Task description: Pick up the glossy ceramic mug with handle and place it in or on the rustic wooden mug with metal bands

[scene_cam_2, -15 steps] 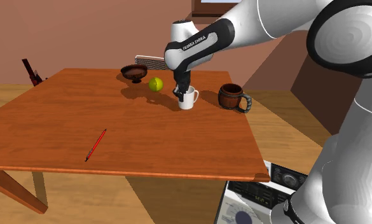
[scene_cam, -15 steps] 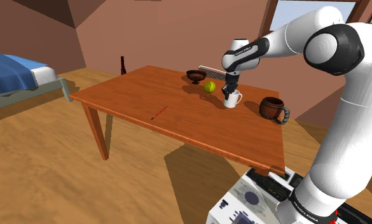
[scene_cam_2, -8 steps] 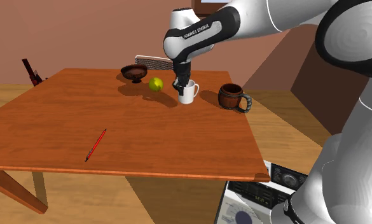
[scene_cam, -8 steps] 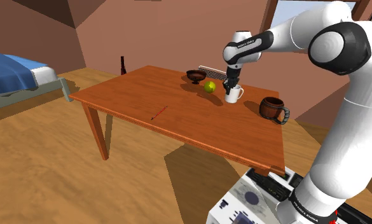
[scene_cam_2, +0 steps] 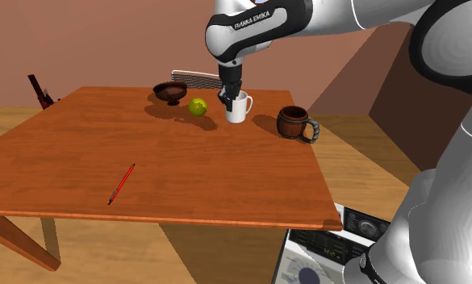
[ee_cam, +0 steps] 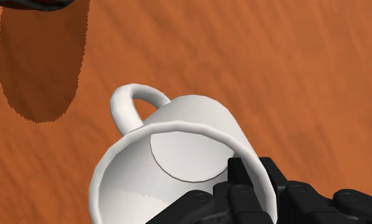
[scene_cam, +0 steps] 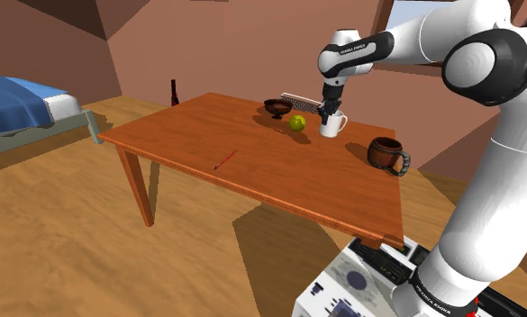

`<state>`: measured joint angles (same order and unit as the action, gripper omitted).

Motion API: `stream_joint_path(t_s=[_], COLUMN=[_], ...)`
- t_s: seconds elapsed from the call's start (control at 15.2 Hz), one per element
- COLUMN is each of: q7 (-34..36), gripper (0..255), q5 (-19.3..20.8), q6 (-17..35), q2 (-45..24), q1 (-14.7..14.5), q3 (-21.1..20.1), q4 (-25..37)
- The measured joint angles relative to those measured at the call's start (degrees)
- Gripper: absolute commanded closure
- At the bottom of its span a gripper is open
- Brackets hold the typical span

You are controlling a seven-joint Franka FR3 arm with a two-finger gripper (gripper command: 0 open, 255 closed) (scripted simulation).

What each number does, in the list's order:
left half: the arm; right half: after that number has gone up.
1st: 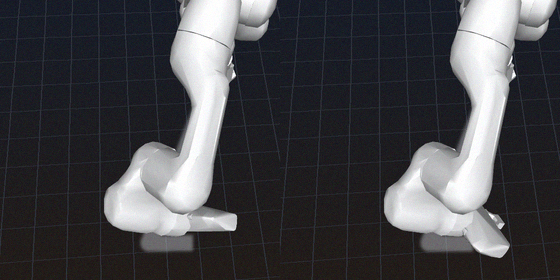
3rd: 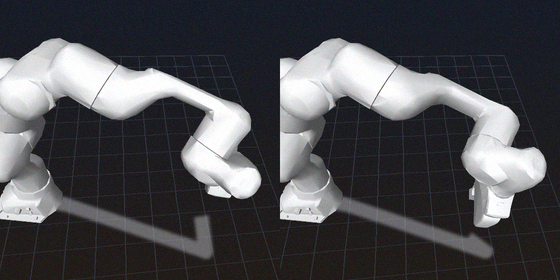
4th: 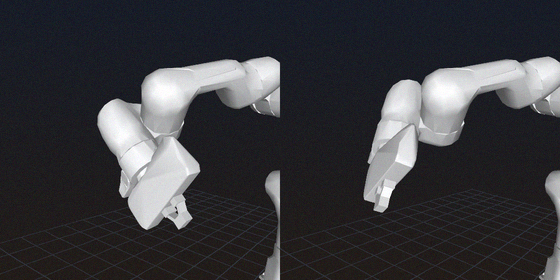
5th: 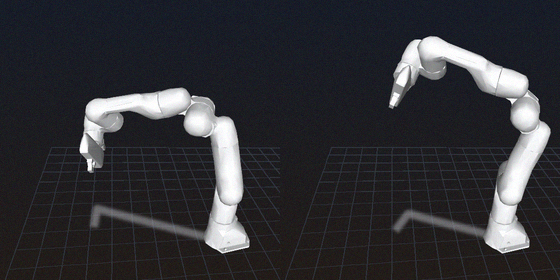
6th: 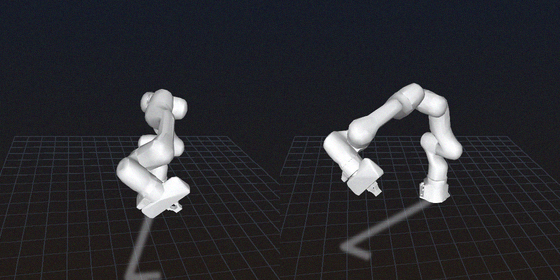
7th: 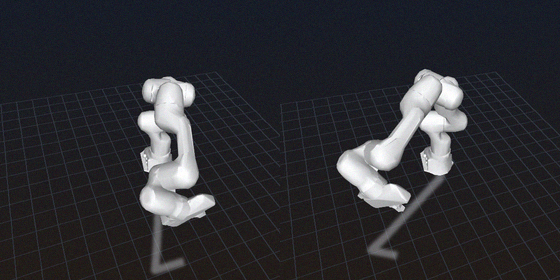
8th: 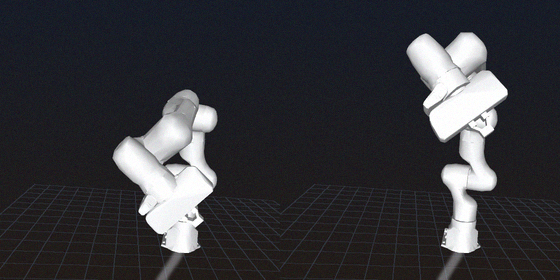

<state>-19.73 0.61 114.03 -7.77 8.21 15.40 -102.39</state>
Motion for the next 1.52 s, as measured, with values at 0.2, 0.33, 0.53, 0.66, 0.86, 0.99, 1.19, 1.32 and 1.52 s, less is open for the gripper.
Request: stream_joint_path(t_s=[0.2,0.33,0.53,0.66,0.86,0.99,1.19,1.32,1.52], q7=[0.0,0.0,-0.1,-0.1,-1.2,-2.7,-5.1,-7.3,-10.9], gripper=[255,255,255,255,255,255,255,255,255], q5=[0.1,0.1,0.1,0.1,0.6,0.9,1.8,2.5,3.2], q6=[-2.1,-3.6,-5.8,-7.3,-7.8,-7.6,-7.1,-7.1,-7.2], q2=[0.5,0.5,0.7,0.7,2.7,4.5,8.0,10.5,13.0], q1=[0.0,0.0,0.0,0.0,0.6,1.4,2.7,3.9,5.7], q3=[0.0,0.0,0.1,0.1,0.6,1.4,2.6,3.8,5.8], q4=[1.6,3.1,5.1,6.6,5.3,3.4,-0.4,-2.7,-4.7])
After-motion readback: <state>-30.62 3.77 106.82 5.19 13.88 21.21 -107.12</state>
